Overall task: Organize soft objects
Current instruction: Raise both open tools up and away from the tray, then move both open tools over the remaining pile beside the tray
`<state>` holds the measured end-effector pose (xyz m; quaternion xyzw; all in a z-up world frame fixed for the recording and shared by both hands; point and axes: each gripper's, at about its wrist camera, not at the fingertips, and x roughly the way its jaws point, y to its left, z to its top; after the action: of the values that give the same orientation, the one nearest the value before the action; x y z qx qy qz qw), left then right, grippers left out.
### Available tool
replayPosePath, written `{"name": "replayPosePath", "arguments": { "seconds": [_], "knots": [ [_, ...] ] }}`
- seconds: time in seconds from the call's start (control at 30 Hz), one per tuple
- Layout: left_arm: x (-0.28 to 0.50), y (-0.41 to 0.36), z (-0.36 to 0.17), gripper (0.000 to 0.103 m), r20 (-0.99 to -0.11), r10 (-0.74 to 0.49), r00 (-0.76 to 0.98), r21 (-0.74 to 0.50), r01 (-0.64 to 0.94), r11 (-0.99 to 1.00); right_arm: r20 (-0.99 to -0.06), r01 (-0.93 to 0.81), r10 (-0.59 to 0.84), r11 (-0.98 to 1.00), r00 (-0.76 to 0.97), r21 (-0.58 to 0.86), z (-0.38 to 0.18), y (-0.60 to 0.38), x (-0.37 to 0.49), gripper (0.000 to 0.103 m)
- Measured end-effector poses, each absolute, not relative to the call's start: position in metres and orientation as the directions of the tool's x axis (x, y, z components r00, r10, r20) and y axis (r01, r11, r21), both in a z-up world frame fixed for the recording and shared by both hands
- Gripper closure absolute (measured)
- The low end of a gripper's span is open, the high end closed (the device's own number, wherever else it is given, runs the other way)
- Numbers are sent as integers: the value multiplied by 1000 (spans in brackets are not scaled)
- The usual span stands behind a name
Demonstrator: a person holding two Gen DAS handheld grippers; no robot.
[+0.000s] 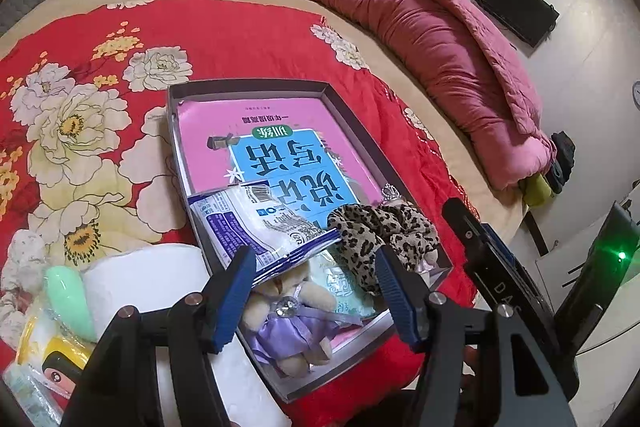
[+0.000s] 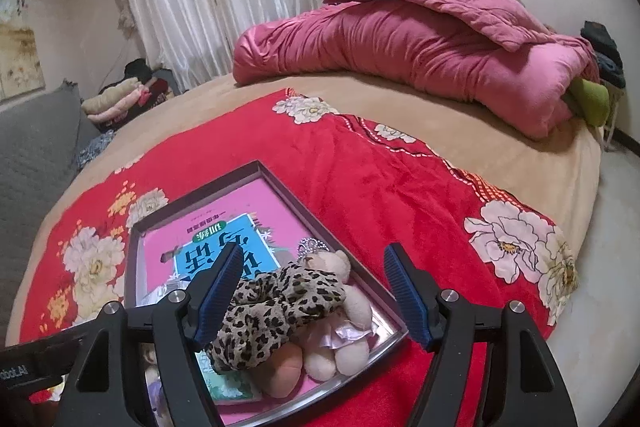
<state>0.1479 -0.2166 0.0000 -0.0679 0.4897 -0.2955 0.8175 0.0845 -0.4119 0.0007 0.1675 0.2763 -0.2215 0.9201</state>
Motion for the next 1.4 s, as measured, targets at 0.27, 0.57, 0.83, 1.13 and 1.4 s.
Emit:
{"name": "replayPosePath", "arguments": {
  "seconds": [0.27,0.57,0.83,1.13,1.4],
  "knots": [
    [141,-210,3,34,-755,-550,358,-398,416,817,-586,497,-324,854,743,157,2,-408,87,28],
    [130,-199,3,34,-746,-557,365,-419,393,818,-596,541,-382,834,706,107,1,-407,90,25],
    [119,-181,15,33,-739,-535,409,-396,378,837,-578,508,-374,857,725,82,4,-395,91,25],
    [103,-158,29,33,-734,-525,430,-384,375,844,-516,461,-364,885,775,68,17,-378,83,25],
    [91,-137,31,33,-732,-519,441,-392,349,851,-489,441,-362,896,794,52,24,-364,77,25]
  ]
}}
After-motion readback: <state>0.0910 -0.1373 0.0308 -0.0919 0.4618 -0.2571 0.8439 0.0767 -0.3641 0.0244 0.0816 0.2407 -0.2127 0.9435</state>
